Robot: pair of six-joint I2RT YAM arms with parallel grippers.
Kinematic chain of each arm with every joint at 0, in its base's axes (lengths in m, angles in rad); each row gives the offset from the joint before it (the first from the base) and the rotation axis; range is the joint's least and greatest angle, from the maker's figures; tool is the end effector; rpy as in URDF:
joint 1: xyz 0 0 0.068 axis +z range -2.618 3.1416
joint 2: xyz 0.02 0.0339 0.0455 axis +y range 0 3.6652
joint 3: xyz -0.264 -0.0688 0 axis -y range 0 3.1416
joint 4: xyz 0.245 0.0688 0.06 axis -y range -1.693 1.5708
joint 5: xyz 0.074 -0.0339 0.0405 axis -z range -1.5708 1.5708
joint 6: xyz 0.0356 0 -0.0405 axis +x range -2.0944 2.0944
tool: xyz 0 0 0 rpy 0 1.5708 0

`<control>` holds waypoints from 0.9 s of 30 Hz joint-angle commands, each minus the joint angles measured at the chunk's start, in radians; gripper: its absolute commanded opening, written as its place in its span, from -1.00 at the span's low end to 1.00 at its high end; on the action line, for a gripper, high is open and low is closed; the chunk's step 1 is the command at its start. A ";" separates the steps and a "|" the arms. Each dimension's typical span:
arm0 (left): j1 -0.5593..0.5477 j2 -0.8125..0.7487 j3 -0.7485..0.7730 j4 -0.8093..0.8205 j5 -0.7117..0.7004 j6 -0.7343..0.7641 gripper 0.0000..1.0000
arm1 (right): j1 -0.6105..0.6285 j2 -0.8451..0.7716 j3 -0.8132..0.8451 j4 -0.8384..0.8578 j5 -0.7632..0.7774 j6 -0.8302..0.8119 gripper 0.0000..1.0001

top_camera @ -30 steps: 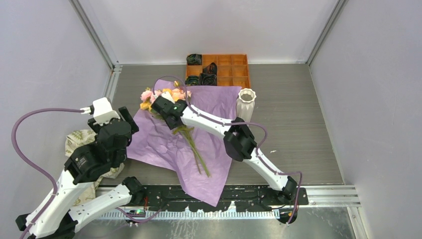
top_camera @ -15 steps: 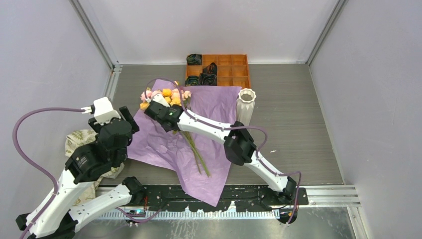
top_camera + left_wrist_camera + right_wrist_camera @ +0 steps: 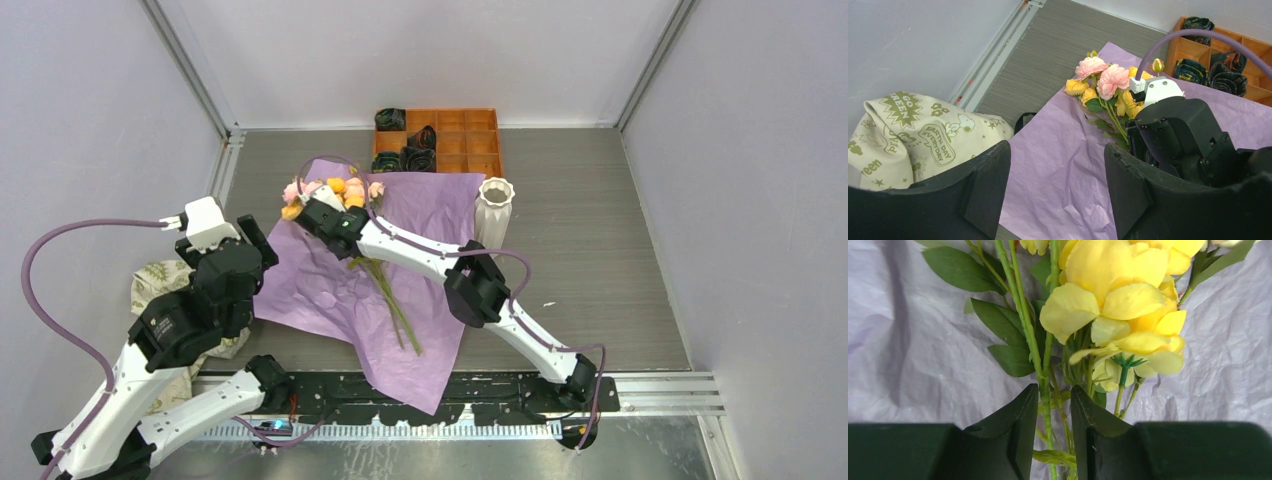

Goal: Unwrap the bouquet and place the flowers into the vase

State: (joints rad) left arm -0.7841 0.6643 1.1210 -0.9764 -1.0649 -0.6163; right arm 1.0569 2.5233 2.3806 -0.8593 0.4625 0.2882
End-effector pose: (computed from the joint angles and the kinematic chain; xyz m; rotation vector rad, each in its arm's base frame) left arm 0.0820 -0.0378 0.3928 -0.4411 1.7614 0.1321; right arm 0.2808 0.4652 0.2019 -0.7527 2.3052 -0.0050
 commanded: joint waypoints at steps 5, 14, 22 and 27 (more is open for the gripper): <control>0.003 -0.017 -0.009 0.049 -0.026 0.002 0.39 | -0.008 0.025 0.026 0.042 -0.031 -0.003 -0.40; 0.003 -0.013 -0.013 0.051 -0.016 -0.002 0.39 | -0.008 -0.017 0.005 0.041 -0.020 0.001 -0.70; 0.003 -0.013 -0.013 0.051 0.001 -0.009 0.39 | -0.009 -0.229 -0.105 0.079 -0.005 -0.004 -0.94; 0.003 -0.018 -0.013 0.051 0.012 -0.015 0.39 | -0.007 -0.394 -0.175 0.125 -0.049 -0.024 -0.99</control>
State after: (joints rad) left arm -0.7841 0.6559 1.1088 -0.9760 -1.0527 -0.6201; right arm 1.0458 2.3650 2.2192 -0.8207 0.4240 0.2852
